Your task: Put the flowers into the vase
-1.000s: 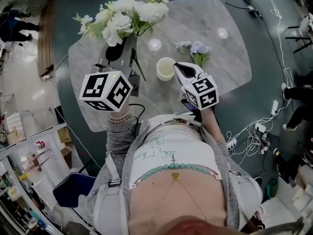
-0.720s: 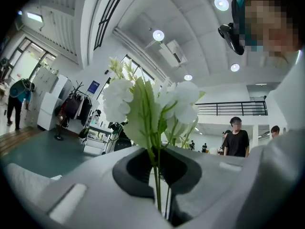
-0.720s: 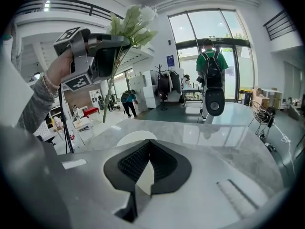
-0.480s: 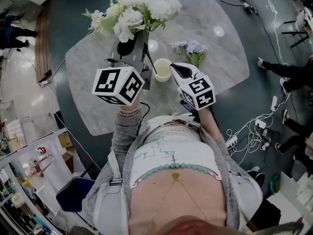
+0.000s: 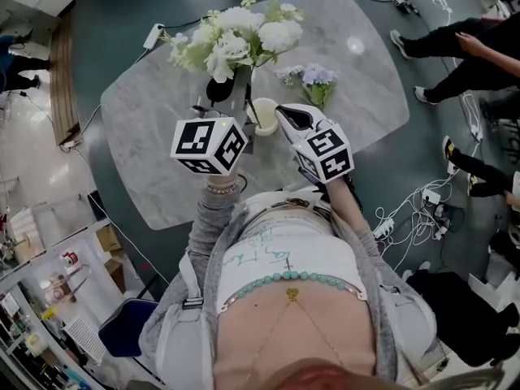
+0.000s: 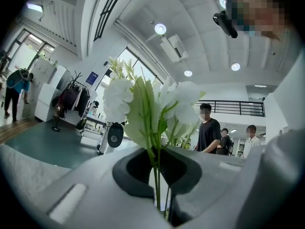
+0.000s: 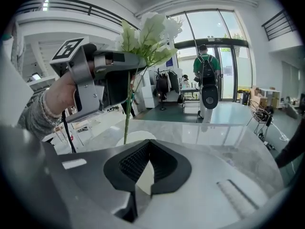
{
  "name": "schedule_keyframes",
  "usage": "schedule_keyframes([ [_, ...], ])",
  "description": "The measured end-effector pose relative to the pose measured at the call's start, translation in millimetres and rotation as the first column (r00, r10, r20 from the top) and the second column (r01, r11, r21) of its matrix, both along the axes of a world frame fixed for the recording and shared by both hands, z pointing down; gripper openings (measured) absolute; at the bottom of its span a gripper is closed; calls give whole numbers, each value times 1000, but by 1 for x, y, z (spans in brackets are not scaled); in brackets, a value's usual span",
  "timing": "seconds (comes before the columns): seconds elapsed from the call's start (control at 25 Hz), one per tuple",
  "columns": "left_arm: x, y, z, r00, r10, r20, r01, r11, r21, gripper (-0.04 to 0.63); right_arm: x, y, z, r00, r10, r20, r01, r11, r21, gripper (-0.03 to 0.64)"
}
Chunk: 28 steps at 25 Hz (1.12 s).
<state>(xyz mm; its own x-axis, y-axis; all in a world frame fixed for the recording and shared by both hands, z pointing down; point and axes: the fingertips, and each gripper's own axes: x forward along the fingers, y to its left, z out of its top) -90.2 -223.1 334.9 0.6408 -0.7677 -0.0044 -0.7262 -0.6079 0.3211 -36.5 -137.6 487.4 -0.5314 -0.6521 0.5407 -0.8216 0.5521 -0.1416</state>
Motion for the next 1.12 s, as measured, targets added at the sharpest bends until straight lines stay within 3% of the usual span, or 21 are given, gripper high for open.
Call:
schedule_keyframes([
  [0.4,1,9,20,1000,1,27,-2,1000,27,12,-3,-3,0,1000,-13,-10,13,1000,6,28],
  [0.72,8,24,43,994,32,101,-42,995,95,13,-4,-4,1,1000,-15,-7,15,1000,0,28],
  [1.12,5,31,82,982,24,189,-30,999,26,19,-6,-1,-1,1000,-20,-1,20,1000,1,28],
])
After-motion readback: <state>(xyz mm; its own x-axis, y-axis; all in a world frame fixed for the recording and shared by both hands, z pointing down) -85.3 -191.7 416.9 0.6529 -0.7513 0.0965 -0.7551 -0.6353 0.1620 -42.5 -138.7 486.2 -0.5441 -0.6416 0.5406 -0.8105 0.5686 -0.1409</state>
